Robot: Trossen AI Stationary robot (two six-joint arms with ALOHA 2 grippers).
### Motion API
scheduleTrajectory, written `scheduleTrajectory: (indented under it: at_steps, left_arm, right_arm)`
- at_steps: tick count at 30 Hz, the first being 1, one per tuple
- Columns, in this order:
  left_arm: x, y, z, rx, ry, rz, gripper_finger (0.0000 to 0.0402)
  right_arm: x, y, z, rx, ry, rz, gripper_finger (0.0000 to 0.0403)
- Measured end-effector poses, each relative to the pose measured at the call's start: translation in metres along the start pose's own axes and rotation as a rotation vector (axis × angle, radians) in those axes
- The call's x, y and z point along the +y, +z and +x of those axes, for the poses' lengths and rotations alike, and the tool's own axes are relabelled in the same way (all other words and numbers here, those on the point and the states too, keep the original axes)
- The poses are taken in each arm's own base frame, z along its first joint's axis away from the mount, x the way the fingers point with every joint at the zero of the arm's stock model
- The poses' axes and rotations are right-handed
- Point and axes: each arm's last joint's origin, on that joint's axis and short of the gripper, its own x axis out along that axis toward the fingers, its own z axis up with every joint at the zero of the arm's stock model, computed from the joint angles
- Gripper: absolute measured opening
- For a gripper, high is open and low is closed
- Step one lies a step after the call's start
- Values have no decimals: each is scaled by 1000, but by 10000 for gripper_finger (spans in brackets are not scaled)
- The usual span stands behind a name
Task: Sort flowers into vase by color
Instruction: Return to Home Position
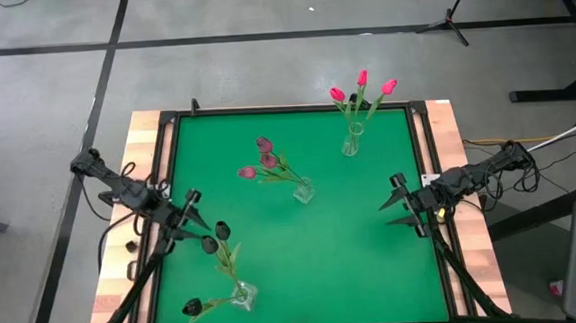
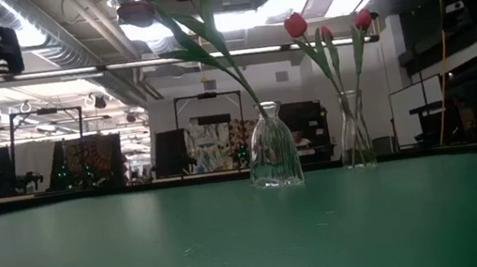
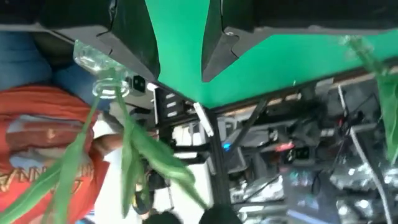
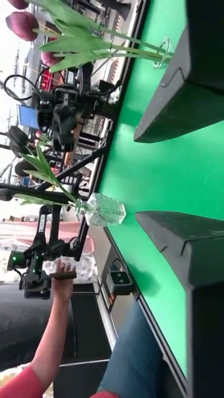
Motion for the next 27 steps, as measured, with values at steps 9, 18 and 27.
scheduleTrajectory:
  at_steps: [9,18,27]
  left_arm:
    - [1,-1,0,9,14,-6,118]
    - [1,-1,0,9,15,-6,118]
    - [1,-1,0,9,15,-6,118]
  right_arm:
    - [0,0,0,-1,14,-8,189]
    - [0,0,0,-1,15,-8,189]
    - [0,0,0,-1,15,-8,189]
